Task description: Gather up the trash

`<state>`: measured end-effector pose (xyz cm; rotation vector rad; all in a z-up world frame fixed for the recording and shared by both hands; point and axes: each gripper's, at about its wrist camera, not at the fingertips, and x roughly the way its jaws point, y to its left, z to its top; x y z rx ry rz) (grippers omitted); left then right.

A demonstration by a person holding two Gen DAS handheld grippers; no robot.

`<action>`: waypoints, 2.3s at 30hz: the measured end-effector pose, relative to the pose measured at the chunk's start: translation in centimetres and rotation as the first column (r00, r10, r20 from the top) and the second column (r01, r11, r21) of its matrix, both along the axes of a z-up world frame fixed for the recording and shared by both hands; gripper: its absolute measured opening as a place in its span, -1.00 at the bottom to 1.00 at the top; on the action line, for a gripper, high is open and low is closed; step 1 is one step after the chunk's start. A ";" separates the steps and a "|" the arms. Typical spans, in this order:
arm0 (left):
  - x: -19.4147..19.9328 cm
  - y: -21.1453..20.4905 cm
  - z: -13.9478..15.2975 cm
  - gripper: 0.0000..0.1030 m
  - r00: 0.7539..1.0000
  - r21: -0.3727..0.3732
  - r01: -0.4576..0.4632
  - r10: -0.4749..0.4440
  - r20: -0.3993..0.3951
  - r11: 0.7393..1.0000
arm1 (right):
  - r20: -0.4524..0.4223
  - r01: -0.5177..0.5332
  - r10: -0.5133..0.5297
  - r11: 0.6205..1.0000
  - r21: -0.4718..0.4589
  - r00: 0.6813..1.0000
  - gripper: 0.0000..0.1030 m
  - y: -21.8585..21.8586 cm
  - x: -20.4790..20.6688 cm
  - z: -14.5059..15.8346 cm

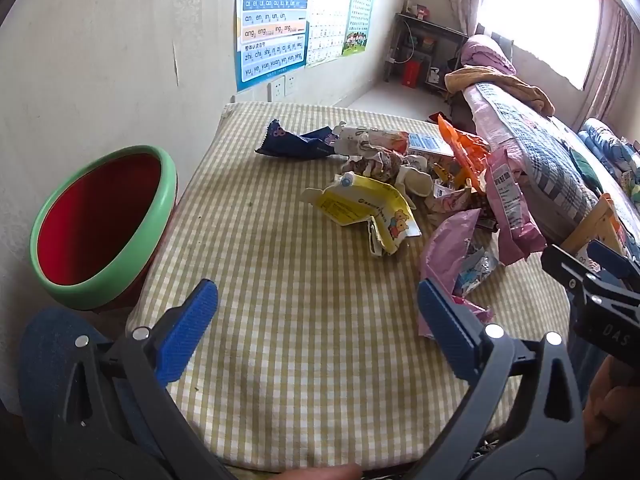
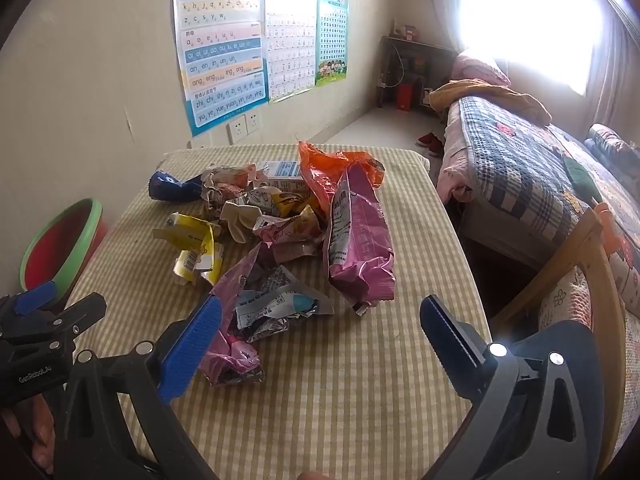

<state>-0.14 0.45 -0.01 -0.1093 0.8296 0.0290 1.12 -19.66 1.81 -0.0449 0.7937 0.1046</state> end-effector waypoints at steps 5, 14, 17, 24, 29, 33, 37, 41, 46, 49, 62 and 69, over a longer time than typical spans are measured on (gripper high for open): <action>0.0 0.1 -0.1 0.90 1.000 -0.002 0.001 -0.001 -0.001 1.000 | 0.002 -0.004 0.004 1.000 -0.002 1.000 0.86 0.1 -0.1 0.0; 0.0 0.0 -0.1 0.90 1.000 -0.001 -0.001 0.001 -0.003 1.000 | -0.002 -0.007 0.007 1.000 -0.003 1.000 0.86 0.2 -0.1 0.0; 0.0 0.0 -0.3 0.90 1.000 -0.001 -0.002 0.002 -0.007 1.000 | 0.000 -0.012 0.012 1.000 -0.001 1.000 0.86 0.3 0.0 0.0; -0.1 0.0 -0.3 0.90 1.000 -0.002 0.004 -0.004 -0.004 1.000 | -0.001 -0.015 0.015 1.000 0.004 1.000 0.85 0.3 0.0 -0.1; 0.0 -0.1 -0.3 0.90 1.000 -0.003 0.005 -0.005 -0.006 1.000 | 0.003 -0.018 0.018 1.000 0.005 1.000 0.85 0.3 0.0 0.0; 0.0 -0.2 -0.3 0.90 1.000 -0.001 0.004 -0.004 -0.007 1.000 | 0.003 -0.018 0.018 1.000 0.007 1.000 0.85 0.3 0.0 0.0; 0.1 -0.3 -0.3 0.90 1.000 0.004 0.004 -0.004 -0.013 1.000 | 0.001 -0.017 0.017 1.000 0.012 1.000 0.85 0.2 0.1 0.0; 0.2 -0.3 -0.3 0.90 1.000 0.006 0.000 0.000 -0.017 1.000 | 0.001 -0.017 0.017 1.000 0.012 1.000 0.85 0.2 0.1 0.0; 0.2 -0.2 -0.3 0.90 1.000 0.007 0.001 -0.001 -0.018 1.000 | 0.001 -0.017 0.017 1.000 0.012 1.000 0.85 0.2 0.1 -0.1; 0.2 -0.2 -0.4 0.90 1.000 0.001 0.002 -0.002 -0.018 1.000 | -0.001 -0.017 0.017 1.000 0.012 1.000 0.85 0.2 0.1 -0.1; 0.3 -0.1 -0.5 0.90 1.000 -0.011 0.006 -0.007 -0.024 1.000 | -0.004 -0.019 0.019 1.000 0.013 1.000 0.85 0.3 0.1 -0.3; 0.5 -0.3 -0.8 0.90 0.999 -0.005 0.014 -0.014 -0.042 1.000 | -0.008 -0.027 0.027 0.999 0.023 1.000 0.85 0.4 0.4 -0.2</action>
